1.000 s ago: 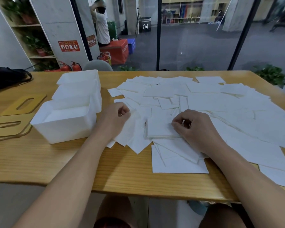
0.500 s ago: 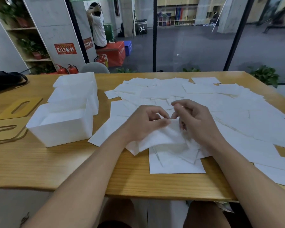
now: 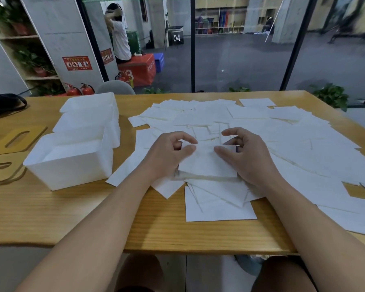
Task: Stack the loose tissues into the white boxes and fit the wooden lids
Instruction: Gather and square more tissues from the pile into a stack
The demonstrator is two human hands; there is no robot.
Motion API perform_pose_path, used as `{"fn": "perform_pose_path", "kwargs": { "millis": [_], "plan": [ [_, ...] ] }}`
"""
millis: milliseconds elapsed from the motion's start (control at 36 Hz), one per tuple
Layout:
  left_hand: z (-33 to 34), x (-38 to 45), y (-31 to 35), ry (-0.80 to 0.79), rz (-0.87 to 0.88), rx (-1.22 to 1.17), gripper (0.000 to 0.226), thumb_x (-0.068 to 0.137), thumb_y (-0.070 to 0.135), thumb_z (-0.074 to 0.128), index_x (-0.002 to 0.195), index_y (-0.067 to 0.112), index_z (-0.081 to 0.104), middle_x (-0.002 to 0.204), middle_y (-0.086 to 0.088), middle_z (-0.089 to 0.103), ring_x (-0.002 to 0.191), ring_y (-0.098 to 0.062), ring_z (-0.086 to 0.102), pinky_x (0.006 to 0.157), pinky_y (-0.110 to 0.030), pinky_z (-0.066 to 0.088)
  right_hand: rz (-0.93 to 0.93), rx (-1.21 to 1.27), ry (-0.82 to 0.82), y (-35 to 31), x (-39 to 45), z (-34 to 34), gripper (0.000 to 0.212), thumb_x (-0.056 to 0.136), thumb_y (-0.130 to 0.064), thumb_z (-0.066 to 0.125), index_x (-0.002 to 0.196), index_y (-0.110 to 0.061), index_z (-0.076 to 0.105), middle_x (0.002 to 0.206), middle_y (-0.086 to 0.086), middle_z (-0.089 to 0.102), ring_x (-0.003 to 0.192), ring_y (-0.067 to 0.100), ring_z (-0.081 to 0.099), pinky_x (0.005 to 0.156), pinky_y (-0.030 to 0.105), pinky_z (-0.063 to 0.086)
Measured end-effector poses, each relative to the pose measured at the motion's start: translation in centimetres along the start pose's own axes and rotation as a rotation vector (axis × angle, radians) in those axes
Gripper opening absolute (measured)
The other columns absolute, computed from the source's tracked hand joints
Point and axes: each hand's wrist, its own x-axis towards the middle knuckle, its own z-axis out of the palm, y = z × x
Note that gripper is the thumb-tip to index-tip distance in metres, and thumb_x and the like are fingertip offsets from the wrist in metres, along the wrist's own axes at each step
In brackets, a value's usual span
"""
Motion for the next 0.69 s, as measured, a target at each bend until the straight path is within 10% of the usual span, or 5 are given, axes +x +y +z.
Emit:
{"fn": "perform_pose_path", "kwargs": {
  "millis": [333, 444, 694],
  "plan": [
    [-1.4, -0.1, -1.1, 0.077, -0.015, 0.185, 0.014, 0.090, 0.050, 0.080, 0.101, 0.042, 0.077, 0.078, 0.014, 0.073, 0.068, -0.003, 0.063, 0.065, -0.016, 0.047, -0.051, -0.187, 0.055, 1.4, 0.1, 0.2, 0.029, 0.097, -0.021, 0.080, 0.122, -0.032, 0.071, 0.098, -0.014, 0.069, 0.083, 0.005, 0.066, 0.071, 0.011, 0.051],
    [-3.5, -0.7, -2.1, 0.150, -0.059, 0.146, 0.010, 0.095, 0.044, 0.075, 0.098, 0.036, 0.080, 0.093, 0.008, 0.074, 0.085, -0.018, 0.064, 0.076, -0.038, 0.054, -0.074, -0.250, 0.039, 1.4, -0.1, 0.2, 0.025, 0.099, -0.019, 0.078, 0.121, -0.029, 0.072, 0.097, -0.015, 0.069, 0.082, 0.006, 0.066, 0.077, 0.023, 0.055],
    [-6.5, -2.8, -1.9, -0.211, -0.131, 0.254, 0.028, 0.090, 0.031, 0.072, 0.111, 0.048, 0.079, 0.121, 0.022, 0.070, 0.100, -0.004, 0.063, 0.088, -0.028, 0.050, -0.166, -0.354, 0.058, 1.1, -0.1, 0.2, 0.023, 0.097, -0.024, 0.081, 0.119, -0.025, 0.073, 0.118, -0.010, 0.062, 0.099, 0.008, 0.061, 0.081, 0.017, 0.043]
  ]
}}
